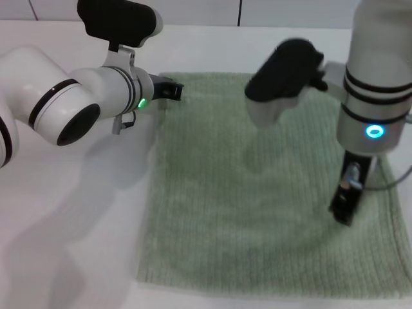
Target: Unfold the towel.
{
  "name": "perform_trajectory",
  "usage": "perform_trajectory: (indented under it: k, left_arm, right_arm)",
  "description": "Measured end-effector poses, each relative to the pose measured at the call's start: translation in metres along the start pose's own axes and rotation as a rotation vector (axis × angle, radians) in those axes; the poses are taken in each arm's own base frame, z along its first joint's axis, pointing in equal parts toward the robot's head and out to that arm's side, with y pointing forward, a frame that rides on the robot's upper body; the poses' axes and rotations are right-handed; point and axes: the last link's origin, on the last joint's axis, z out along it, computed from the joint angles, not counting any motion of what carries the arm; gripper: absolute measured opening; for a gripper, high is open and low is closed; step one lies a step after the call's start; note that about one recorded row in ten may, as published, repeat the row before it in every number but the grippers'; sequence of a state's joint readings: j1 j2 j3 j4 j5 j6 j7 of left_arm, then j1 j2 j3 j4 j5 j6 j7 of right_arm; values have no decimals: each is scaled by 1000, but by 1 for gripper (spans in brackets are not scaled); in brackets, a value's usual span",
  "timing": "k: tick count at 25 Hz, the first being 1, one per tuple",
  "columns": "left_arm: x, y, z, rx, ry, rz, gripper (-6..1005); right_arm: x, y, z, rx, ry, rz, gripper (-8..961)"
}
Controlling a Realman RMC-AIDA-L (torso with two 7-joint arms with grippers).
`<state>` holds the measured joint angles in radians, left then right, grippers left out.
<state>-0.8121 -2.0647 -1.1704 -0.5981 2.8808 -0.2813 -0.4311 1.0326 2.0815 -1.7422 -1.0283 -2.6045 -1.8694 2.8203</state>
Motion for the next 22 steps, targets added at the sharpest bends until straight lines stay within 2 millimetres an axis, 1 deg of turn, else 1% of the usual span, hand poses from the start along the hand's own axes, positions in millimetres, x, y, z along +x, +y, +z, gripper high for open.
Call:
perform_trajectory:
  k: [4, 5, 6, 9, 10, 11, 14, 15, 16, 22]
  left_arm:
    - [0, -1, 0, 1, 0, 0, 22]
    - [0, -1, 0, 2, -1, 0, 22]
    - [-1, -1, 0, 2, -2, 0, 22]
    - [-1, -1, 0, 3, -2, 3, 22]
    - [-2, -1, 0, 3, -3, 5, 22]
    - [-2, -1, 0, 3, -3, 5, 22]
    - [-3, -2, 0, 3, -4, 4, 22]
    - [-3, -2, 0, 3, -4, 3, 22]
    - [-3, -2, 0, 3, -3, 2, 22]
    - [-3, -2, 0, 3, -2, -3, 23]
  right_arm:
    - [-7, -12, -22, 142, -207, 45, 202]
    - [-8, -17, -31, 209, -314, 69, 202]
    - [-8, -17, -31, 209, -314, 69, 202]
    - [-10, -22, -38, 293, -470, 82, 204]
    - [-10, -24, -40, 335, -563, 87, 204]
    - [-10, -24, -40, 335, -563, 87, 204]
    - [-12, -29, -41, 371, -699, 104, 203]
    - [-11, -35, -40, 394, -789, 123, 203]
    - [-11, -35, -40, 394, -789, 123, 203]
    - [2, -54, -26, 486, -983, 155, 202]
